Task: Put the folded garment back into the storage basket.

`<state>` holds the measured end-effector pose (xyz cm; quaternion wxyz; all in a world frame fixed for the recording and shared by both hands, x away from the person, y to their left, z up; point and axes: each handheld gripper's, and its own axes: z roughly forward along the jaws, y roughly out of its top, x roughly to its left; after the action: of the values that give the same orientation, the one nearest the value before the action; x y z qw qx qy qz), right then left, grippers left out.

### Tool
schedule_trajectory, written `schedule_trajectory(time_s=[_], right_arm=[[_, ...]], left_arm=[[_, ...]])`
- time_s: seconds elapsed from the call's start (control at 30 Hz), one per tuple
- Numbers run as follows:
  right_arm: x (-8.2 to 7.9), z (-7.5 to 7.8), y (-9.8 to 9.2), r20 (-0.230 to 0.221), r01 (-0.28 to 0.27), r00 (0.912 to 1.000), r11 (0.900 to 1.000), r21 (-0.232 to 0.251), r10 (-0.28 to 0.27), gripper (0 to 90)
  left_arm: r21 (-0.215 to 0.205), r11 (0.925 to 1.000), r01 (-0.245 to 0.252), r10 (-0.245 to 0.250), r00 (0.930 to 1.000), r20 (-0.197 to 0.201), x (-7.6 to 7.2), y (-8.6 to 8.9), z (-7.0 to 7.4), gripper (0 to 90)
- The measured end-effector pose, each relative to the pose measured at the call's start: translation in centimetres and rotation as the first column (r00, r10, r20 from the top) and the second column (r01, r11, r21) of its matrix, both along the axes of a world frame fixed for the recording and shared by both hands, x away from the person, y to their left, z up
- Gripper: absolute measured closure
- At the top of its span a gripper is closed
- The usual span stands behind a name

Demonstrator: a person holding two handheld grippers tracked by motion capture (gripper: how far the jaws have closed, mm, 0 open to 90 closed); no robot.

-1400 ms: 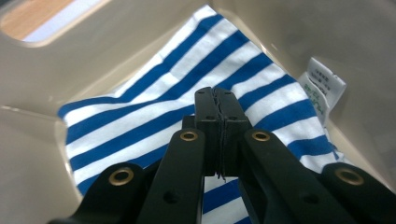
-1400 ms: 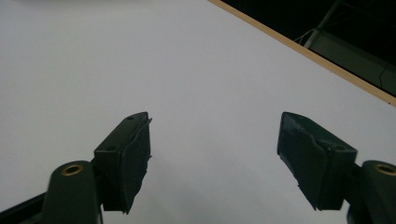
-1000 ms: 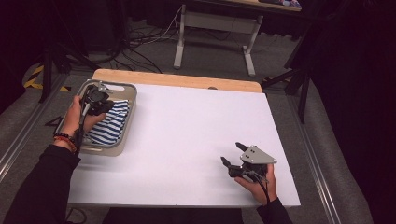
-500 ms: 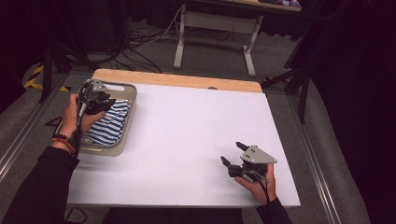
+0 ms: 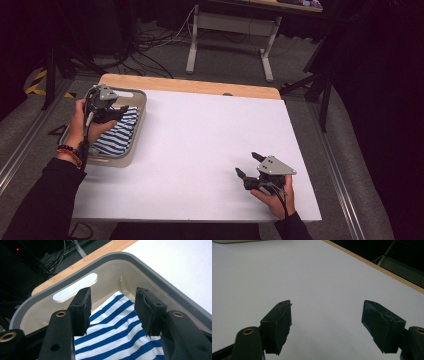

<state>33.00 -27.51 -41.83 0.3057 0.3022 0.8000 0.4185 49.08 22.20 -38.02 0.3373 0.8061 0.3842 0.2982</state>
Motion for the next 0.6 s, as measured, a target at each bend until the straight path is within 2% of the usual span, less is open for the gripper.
schedule_trajectory(time_s=[0.1,0.33,0.4,0.6], right_arm=[[0.00,0.00,-0.05,-0.001,0.004,1.0000,1.000,0.006,-0.004,24.5],[0.04,-0.03,-0.09,0.004,0.008,1.0000,1.000,0.011,-0.008,23.5],[0.06,-0.10,-0.09,0.004,0.009,0.9999,1.000,0.006,-0.009,23.2],[0.12,-0.24,-0.06,0.002,0.024,0.9997,1.000,0.008,-0.024,18.2]], left_arm=[[-0.003,1.0000,0.001,-0.001,1.0000,0.009,-0.09,-0.04,0.06,43.9],[-0.031,0.9995,-0.001,0.002,0.9999,0.015,-0.29,-0.19,-0.10,30.2],[-0.036,0.9993,-0.008,0.009,0.9995,0.029,-0.43,-0.29,-0.08,27.8],[-0.061,0.9981,0.006,-0.003,0.9988,0.049,-0.70,-0.45,0.01,18.9]])
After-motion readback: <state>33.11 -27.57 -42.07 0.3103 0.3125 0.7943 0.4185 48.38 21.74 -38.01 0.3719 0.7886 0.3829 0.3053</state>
